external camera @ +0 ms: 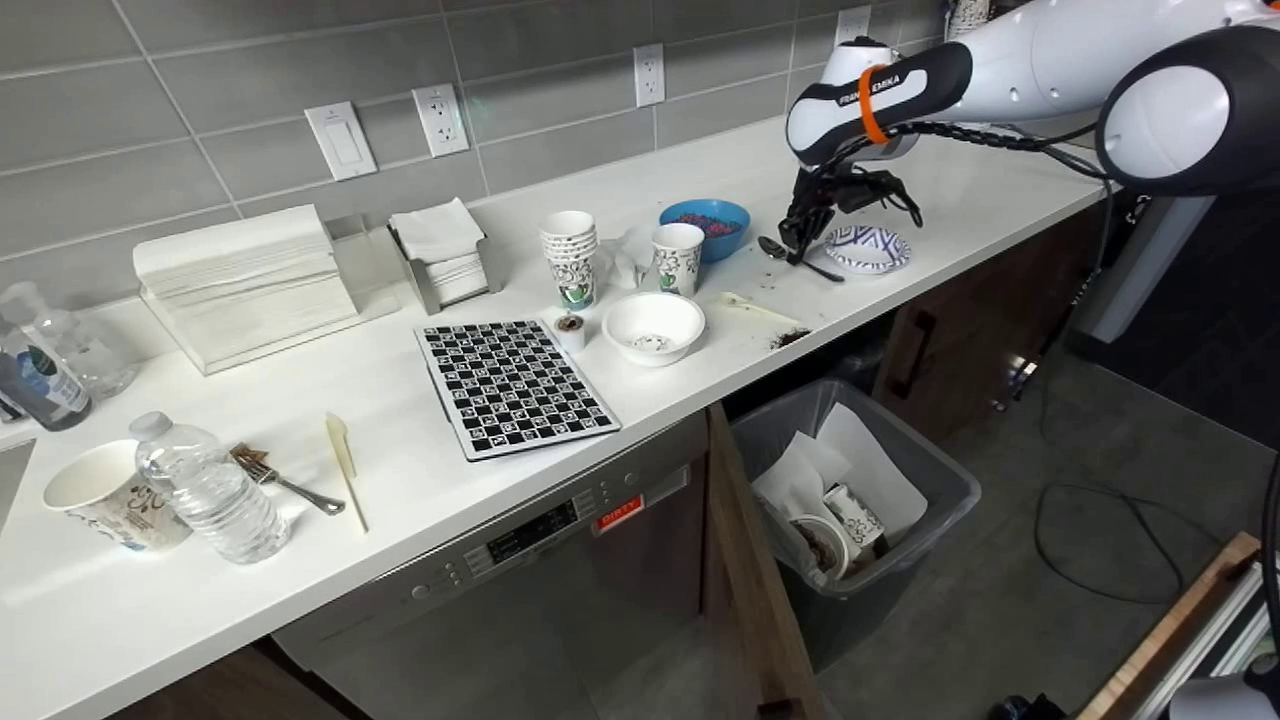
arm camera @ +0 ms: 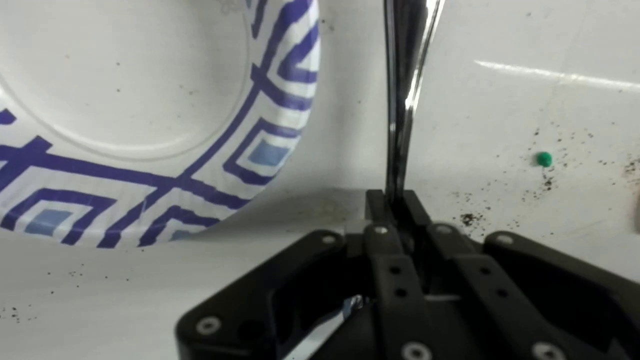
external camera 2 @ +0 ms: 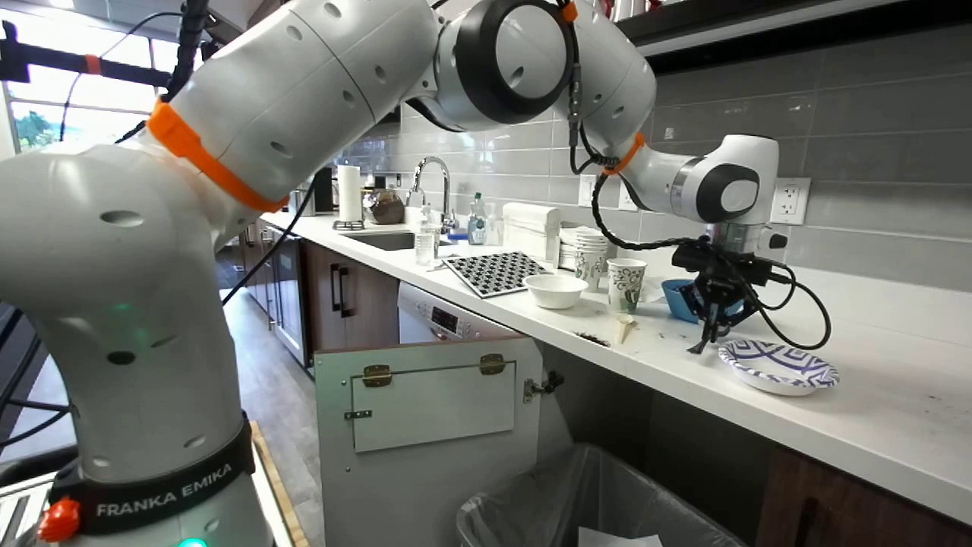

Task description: Pick up some cereal from the blue bowl and place it on the silver spoon then pour the cereal from the spoon into the bin.

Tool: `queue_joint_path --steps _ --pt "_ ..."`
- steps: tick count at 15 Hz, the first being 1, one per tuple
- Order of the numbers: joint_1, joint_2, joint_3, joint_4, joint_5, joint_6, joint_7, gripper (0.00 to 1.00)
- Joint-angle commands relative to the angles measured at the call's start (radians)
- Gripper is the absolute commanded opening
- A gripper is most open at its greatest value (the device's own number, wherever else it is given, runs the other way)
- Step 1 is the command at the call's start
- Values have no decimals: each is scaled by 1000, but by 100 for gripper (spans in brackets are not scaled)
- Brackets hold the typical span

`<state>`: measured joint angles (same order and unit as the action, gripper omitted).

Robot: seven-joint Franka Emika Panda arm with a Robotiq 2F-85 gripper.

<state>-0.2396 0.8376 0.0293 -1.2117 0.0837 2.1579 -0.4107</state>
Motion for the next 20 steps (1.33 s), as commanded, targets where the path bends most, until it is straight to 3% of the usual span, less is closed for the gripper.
queue_joint_path --steps 1,8,9,18,20 --pt "-17 74 23 97 37 -42 18 2" --pt "-15 107 31 134 51 -15 58 2" --pt "-12 106 27 135 48 -16 66 29" --pt "24 13 -3 46 -1 14 106 95" --pt "39 -14 -13 29 -31 -12 95 100"
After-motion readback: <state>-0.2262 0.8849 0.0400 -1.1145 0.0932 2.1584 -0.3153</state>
